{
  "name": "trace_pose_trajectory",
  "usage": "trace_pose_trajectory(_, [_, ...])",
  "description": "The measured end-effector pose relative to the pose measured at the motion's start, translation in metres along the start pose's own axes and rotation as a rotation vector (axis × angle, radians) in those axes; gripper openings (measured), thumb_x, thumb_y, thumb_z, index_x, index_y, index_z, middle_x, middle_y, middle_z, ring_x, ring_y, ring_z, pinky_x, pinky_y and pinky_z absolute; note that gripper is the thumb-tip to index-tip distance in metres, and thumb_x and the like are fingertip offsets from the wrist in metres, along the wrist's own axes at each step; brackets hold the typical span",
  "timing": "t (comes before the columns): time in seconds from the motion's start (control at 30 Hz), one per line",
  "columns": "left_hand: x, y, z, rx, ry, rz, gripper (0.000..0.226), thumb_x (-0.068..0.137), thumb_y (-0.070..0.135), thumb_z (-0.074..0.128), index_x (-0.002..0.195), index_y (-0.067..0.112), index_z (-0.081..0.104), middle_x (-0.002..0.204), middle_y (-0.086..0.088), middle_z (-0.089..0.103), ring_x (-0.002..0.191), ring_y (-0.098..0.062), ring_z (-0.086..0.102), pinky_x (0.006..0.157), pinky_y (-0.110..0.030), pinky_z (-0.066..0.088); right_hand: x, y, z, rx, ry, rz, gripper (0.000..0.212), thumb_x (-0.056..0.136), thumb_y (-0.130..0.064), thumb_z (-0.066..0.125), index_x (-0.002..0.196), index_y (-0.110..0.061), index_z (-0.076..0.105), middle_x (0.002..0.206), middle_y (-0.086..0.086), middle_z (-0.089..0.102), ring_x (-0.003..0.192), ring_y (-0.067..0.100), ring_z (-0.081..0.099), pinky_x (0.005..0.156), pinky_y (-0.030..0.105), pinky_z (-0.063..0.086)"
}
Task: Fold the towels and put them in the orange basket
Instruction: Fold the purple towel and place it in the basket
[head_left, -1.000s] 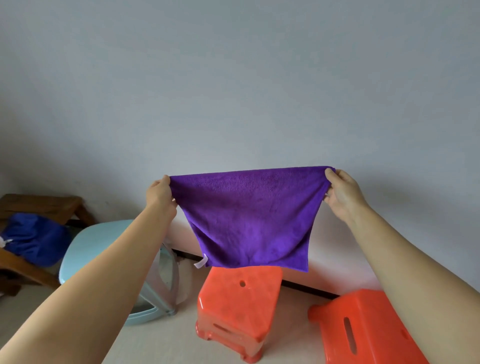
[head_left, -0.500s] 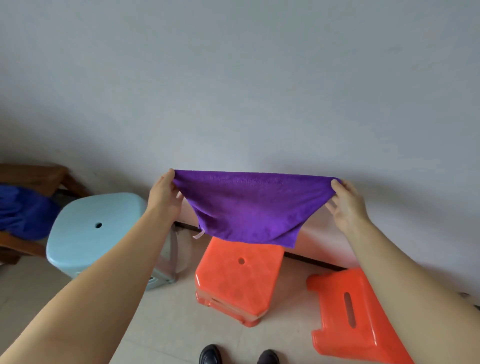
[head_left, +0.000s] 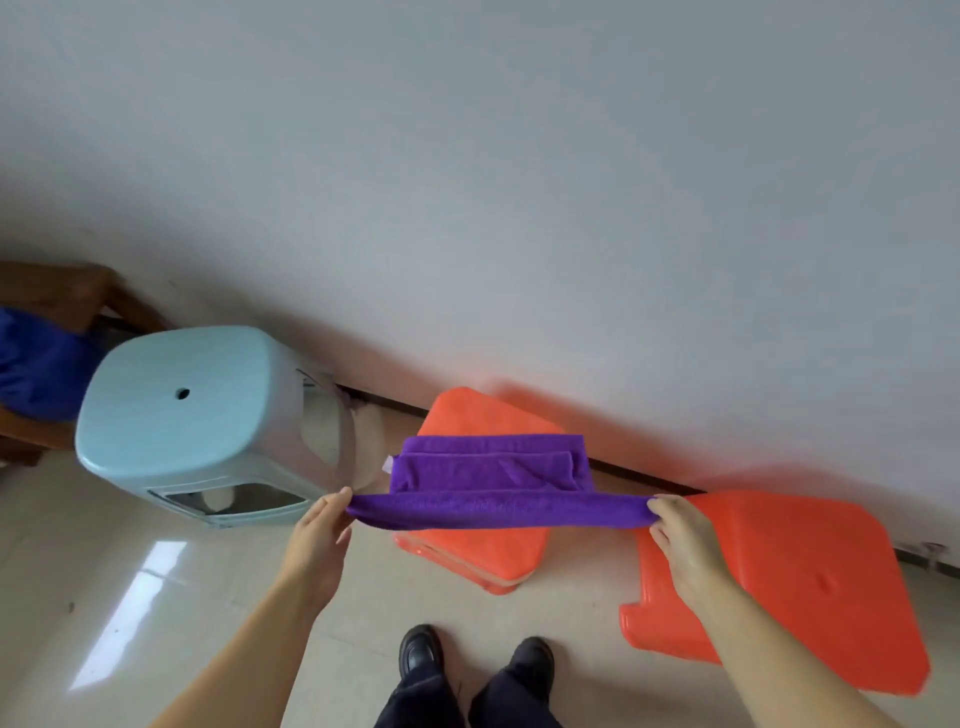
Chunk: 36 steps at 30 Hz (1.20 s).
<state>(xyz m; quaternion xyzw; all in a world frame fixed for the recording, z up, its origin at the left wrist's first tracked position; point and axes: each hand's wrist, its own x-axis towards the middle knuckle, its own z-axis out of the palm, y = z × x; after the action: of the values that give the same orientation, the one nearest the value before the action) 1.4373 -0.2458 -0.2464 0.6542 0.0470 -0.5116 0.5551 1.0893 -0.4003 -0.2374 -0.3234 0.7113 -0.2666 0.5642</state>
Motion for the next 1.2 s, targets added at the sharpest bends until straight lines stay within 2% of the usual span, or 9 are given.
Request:
trace_pose_trajectory(0.2, [0.019,-0.042,-0.009,0.043,0.118,-0.108,0.022,0.097,0.013,0.048,0.077,0.016,0.055,0.074,0.002,0.060,0.078,-0.009,0.054,0.097,-0.028,0.031,0.018,0.064,-0.006,-0.135,0.020,0.106,0.019,0.088,-0.003,0.051,0.073,-0.013,0.059,0.082,0.011,0.057,0.083,0.022,0.051,0.077,0.034,0.037])
trace_pose_trajectory(0.37, [0.058,-0.042,0.010,0.149,0.160,-0.105,0.023,0.096,0.018,0.052,0.073,0.016,0.055,0.074,0.000,0.059,0.074,-0.010,0.054,0.094,-0.033,0.036,0.058,0.064,0.008,-0.231,-0.002,0.059,0.020,0.090,-0.003,0.053,0.077,-0.016,0.060,0.083,0.007,0.062,0.084,0.021,0.055,0.081,0.033,0.041])
trace_pose_trajectory(0.5, [0.114,-0.038,0.038,0.254,0.162,-0.026,0.016,0.093,0.011,0.056,0.078,0.010,0.063,0.078,-0.007,0.059,0.081,-0.020,0.055,0.090,-0.038,0.045,0.111,0.067,0.033,-0.299,0.010,0.032,0.010,0.091,-0.006,0.056,0.085,-0.012,0.062,0.088,0.010,0.061,0.084,0.023,0.053,0.067,0.028,0.039])
trace_pose_trajectory(0.63, [0.181,-0.061,0.056,0.419,0.229,0.018,0.020,0.088,0.003,0.057,0.105,-0.003,0.067,0.076,-0.006,0.062,0.073,-0.019,0.055,0.079,-0.036,0.048,0.168,0.091,0.064,-0.339,0.043,0.082,0.018,0.091,-0.007,0.055,0.106,0.000,0.064,0.094,0.011,0.059,0.079,0.022,0.053,0.059,0.024,0.036])
trace_pose_trajectory(0.7, [0.197,-0.071,0.063,0.484,0.270,0.047,0.030,0.088,0.005,0.056,0.118,0.000,0.061,0.092,-0.008,0.065,0.080,-0.021,0.059,0.081,-0.034,0.049,0.188,0.100,0.075,-0.329,0.092,0.065,0.026,0.091,-0.008,0.054,0.114,0.002,0.062,0.098,0.012,0.060,0.082,0.020,0.052,0.062,0.025,0.038])
trace_pose_trajectory(0.8, [0.195,-0.091,0.059,0.630,0.314,0.063,0.042,0.089,0.015,0.061,0.128,0.005,0.050,0.115,-0.008,0.059,0.101,-0.023,0.057,0.094,-0.035,0.044,0.192,0.117,0.084,-0.257,0.126,0.171,0.037,0.092,-0.020,0.053,0.127,-0.008,0.053,0.108,0.006,0.053,0.094,0.020,0.049,0.074,0.028,0.040])
trace_pose_trajectory(0.93, [0.181,-0.122,0.030,0.803,0.335,0.028,0.052,0.085,0.024,0.067,0.129,0.003,0.046,0.123,-0.018,0.054,0.110,-0.034,0.056,0.099,-0.045,0.044,0.148,0.141,0.095,-0.111,-0.018,0.492,0.022,0.096,-0.035,0.045,0.109,-0.019,0.052,0.096,0.001,0.056,0.079,0.018,0.053,0.073,0.034,0.043])
trace_pose_trajectory(1.1, [0.160,-0.144,0.019,0.692,0.300,-0.163,0.051,0.086,0.029,0.068,0.121,0.001,0.044,0.115,-0.015,0.055,0.101,-0.029,0.057,0.084,-0.038,0.046,0.108,0.170,0.104,0.174,-0.084,0.842,0.050,0.090,-0.059,0.047,0.111,-0.014,0.050,0.112,0.014,0.052,0.117,0.035,0.050,0.102,0.055,0.034])
trace_pose_trajectory(1.2, [0.162,-0.147,0.012,0.632,0.269,-0.219,0.048,0.087,0.032,0.067,0.114,-0.003,0.050,0.110,-0.015,0.060,0.093,-0.025,0.056,0.071,-0.030,0.043,0.104,0.178,0.107,0.465,0.042,0.837,0.037,0.090,-0.050,0.055,0.086,-0.014,0.054,0.082,0.014,0.065,0.076,0.029,0.065,0.076,0.041,0.054])
